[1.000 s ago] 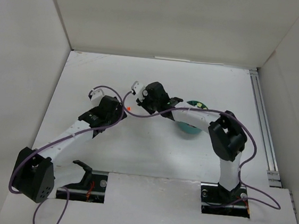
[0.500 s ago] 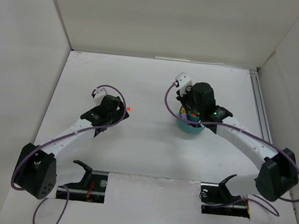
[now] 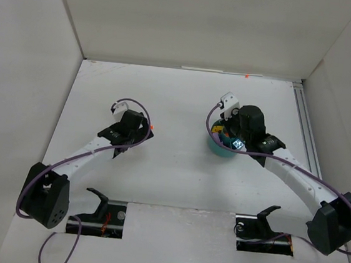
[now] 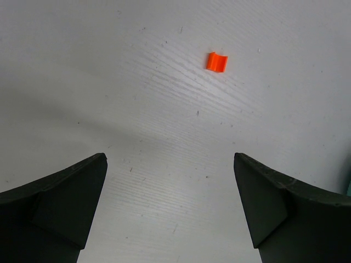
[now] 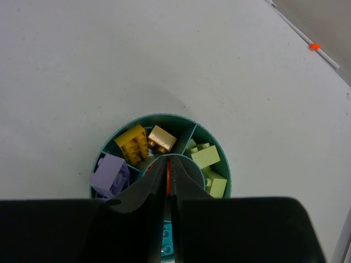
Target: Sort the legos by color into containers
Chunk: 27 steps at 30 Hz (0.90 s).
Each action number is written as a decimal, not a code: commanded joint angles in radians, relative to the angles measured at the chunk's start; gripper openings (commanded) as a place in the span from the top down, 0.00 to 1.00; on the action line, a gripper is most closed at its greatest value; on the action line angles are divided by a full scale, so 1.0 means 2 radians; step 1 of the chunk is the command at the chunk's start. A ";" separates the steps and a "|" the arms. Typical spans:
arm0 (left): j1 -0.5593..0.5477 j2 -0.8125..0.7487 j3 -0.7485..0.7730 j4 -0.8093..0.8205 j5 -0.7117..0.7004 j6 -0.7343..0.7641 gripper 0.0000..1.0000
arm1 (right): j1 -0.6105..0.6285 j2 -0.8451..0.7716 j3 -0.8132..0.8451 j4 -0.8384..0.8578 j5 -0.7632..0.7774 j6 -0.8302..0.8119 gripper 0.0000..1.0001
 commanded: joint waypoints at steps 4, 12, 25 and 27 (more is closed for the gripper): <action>-0.002 0.033 0.039 0.025 0.005 0.018 0.00 | -0.004 -0.005 0.024 0.005 0.000 0.000 0.88; -0.002 0.108 0.090 0.040 0.010 0.040 0.03 | -0.023 -0.014 0.020 -0.005 -0.004 0.000 0.87; 0.002 0.237 0.173 0.045 -0.011 0.056 0.20 | -0.059 -0.034 0.014 -0.020 -0.009 -0.005 0.79; 0.002 0.254 0.195 0.034 -0.020 0.056 0.27 | -0.065 -0.046 0.009 -0.025 -0.004 0.000 0.79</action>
